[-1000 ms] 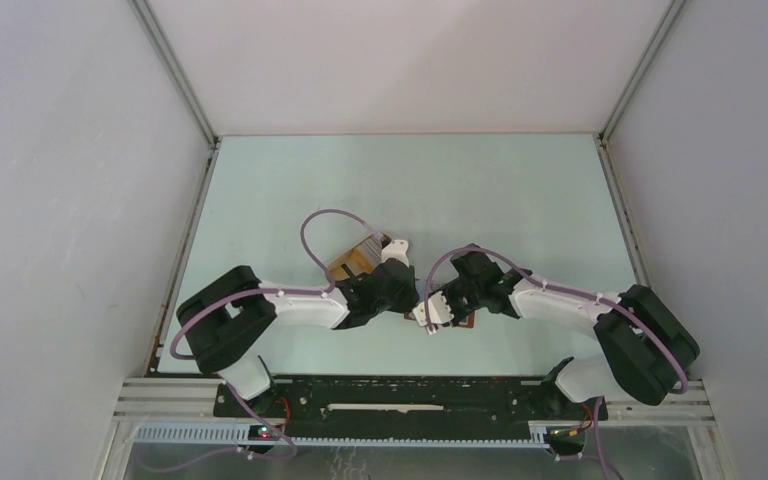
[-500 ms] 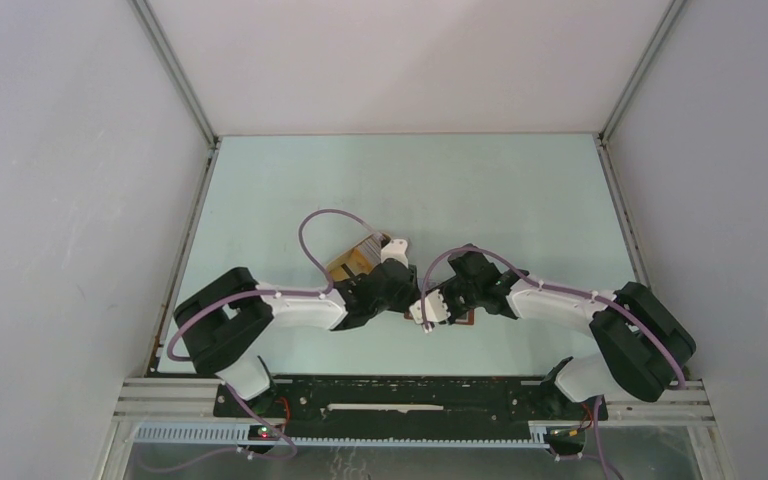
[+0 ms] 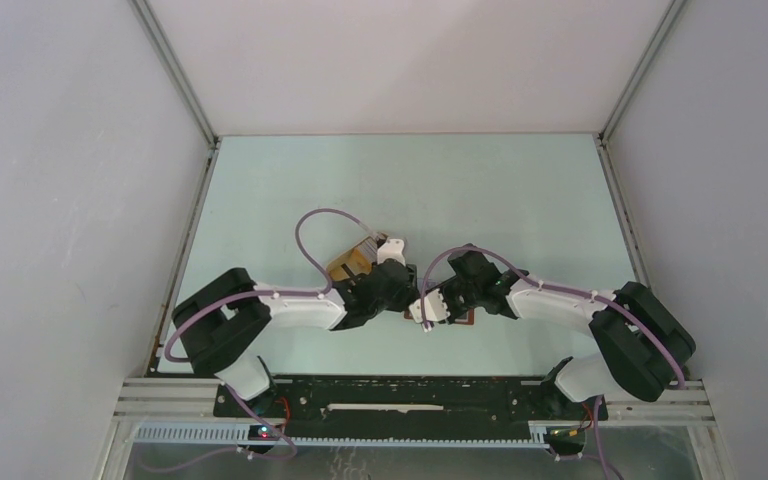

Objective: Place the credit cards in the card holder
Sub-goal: Insert the credit card into the card holder.

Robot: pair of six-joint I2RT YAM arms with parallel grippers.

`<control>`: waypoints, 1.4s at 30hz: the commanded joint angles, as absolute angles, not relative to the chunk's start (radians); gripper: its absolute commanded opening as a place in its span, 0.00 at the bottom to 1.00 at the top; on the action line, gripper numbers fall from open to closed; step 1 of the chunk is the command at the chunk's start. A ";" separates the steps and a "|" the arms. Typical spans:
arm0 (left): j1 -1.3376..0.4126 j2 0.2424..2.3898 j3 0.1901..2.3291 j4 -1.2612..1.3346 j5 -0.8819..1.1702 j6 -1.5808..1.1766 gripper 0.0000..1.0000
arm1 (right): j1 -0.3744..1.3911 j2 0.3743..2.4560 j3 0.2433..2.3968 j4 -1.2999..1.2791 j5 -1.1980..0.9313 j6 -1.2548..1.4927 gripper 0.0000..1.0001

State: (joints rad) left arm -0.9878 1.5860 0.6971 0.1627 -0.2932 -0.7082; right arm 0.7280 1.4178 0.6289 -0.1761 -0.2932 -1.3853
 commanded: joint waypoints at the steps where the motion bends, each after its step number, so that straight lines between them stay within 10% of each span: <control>1: -0.981 1.610 0.771 0.138 -0.317 -0.708 0.58 | 0.729 1.421 0.618 -0.167 -0.294 -1.373 0.41; 42: -0.982 1.353 0.509 0.497 -0.202 -0.640 0.58 | 0.612 1.236 0.711 -0.425 -0.490 -1.237 0.51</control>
State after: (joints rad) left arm -0.9707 1.4418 0.5587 0.3473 -0.2249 -0.6964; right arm 0.6430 1.2610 0.6273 -0.2855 -0.3748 -1.3296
